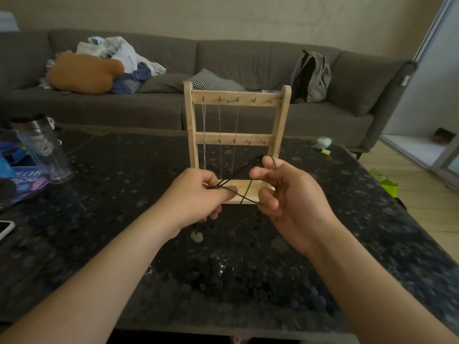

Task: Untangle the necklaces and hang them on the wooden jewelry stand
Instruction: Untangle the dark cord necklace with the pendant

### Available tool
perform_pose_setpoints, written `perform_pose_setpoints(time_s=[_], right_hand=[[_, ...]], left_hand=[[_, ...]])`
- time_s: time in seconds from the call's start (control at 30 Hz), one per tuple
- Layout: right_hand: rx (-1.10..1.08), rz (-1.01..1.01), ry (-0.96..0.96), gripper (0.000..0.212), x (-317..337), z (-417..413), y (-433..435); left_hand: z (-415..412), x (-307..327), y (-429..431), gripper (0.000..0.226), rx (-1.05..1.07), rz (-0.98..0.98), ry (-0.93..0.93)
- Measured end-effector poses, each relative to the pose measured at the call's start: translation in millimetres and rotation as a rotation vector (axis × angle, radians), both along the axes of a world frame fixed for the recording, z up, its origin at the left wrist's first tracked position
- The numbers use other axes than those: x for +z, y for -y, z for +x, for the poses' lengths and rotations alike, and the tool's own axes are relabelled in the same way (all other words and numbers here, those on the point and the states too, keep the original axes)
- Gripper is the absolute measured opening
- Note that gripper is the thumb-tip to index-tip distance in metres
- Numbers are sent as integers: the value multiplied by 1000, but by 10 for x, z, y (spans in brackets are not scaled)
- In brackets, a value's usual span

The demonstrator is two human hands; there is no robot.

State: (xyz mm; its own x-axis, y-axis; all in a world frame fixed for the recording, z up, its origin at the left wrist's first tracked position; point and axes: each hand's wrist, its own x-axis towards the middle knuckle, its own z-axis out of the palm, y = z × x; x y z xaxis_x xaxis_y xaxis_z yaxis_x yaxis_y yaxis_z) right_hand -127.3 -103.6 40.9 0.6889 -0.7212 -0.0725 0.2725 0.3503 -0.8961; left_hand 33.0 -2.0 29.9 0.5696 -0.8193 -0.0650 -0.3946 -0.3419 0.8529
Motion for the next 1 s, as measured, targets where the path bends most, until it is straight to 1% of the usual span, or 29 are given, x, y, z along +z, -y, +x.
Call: perform_pose_setpoints(time_s=[0.07,0.13,0.23,0.3,0.37,0.47,0.53,0.63,0.77,0.87,0.93,1.0], right_hand=[[11,-36,-13,37,10,-4,-15],[21,-74,-8,47,30,-14,-39],[14,-145,20,61,27,-21,-71],[-37,-191,-2,66,24,-12,-78],[-82,-188,10,68,30,-5,-88],[-98,-121,88,77,31,9,-111],[-104,-88,123,82,17,21,-118],[-121,-76,136,87,-13,47,-125],[-144,-104,129,88,-60,70,-109],[-162,-130,116,88,-82,85,-93],[-161,-141,118,88,-88,88,-85],[-152,-146,111,87,-93,86,-76]], left_hand=[[11,-1,2,21,-25,-48,68],[14,9,-18,14,-71,-35,137],[24,-18,-23,22,-80,13,234],[11,-24,-13,22,-46,34,266],[21,-33,5,17,-30,43,246],[35,-26,2,10,-89,65,125],[39,-43,4,15,-150,82,14],[38,-68,21,18,-146,58,-137],[44,-94,31,13,-144,-6,-311],[30,-74,21,18,-161,-35,-424],[13,-51,25,21,-158,-31,-481],[-5,-37,25,23,-147,-29,-497]])
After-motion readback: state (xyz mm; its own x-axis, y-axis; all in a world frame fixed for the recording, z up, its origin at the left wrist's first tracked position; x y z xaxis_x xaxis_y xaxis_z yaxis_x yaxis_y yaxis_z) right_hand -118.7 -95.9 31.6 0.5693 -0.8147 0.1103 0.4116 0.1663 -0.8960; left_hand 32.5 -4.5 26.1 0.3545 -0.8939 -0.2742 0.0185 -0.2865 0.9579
